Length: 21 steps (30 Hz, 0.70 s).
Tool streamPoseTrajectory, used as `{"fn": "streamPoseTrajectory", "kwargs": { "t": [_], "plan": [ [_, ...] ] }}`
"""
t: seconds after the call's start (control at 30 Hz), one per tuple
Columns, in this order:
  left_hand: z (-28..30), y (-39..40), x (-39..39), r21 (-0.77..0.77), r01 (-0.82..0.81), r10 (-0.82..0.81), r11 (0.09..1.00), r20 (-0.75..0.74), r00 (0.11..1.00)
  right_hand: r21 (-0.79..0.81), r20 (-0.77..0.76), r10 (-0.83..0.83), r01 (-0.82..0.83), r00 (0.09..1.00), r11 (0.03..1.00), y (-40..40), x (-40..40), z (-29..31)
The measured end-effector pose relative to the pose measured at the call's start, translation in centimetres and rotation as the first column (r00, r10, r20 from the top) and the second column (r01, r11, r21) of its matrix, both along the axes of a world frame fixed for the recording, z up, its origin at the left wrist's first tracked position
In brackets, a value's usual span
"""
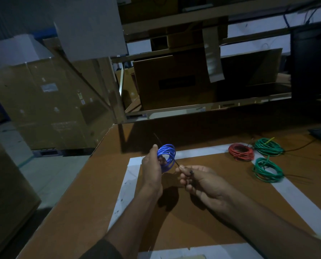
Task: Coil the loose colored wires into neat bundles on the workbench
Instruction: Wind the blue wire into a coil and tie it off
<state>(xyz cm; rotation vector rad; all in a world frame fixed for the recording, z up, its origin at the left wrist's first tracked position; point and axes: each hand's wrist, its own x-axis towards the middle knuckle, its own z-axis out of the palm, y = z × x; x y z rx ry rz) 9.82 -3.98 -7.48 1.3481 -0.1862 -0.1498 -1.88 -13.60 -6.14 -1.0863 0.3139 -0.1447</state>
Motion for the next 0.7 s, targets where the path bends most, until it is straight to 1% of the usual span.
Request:
{"fn": "streamPoseTrajectory", "kwargs": {
  "t": [0.07, 0.13, 0.33, 0.43, 0.5, 0.6, 0.7],
  "plan": [
    [0.0, -0.2, -0.2, 0.001, -0.005, 0.005, 1.000, 0.018, 1.000, -0.019, 0.015, -0.003, 0.004, 1.000, 1.000, 0.0, 0.0, 0.0],
    [0.0, -0.2, -0.4, -0.015, 0.022, -0.022, 1.000, 0.036, 0.999, -0.051, 0.017, -0.009, 0.009, 1.000, 0.999, 0.0, -0.1, 0.0],
    [0.6, 0.0, -1.1, -0.048, 0.194, -0.189, 0.980, 0.086, 0.978, -0.080, 0.014, -0.011, 0.012, 1.000, 0.997, 0.1, 0.1, 0.0],
    [0.8, 0.0, -1.2, -0.081, 0.177, -0.173, 0.981, 0.059, 0.983, -0.044, 0.021, -0.040, 0.041, 0.999, 0.998, -0.1, 0.2, 0.1],
    [0.7, 0.0, -1.1, -0.102, 0.154, -0.150, 0.983, 0.042, 0.988, -0.029, 0.065, -0.037, 0.039, 0.997, 0.999, -0.4, 0.4, 0.1],
    [0.7, 0.2, -1.0, -0.110, 0.150, -0.146, 0.983, 0.043, 0.988, -0.006, 0.170, 0.013, -0.012, 0.985, 1.000, -0.7, 0.4, 0.1],
    [0.7, 0.3, -0.9, -0.128, 0.157, -0.153, 0.979, 0.037, 0.988, 0.078, 0.268, 0.044, -0.067, 0.963, 0.995, -1.0, 0.2, 0.5]
  ]
}}
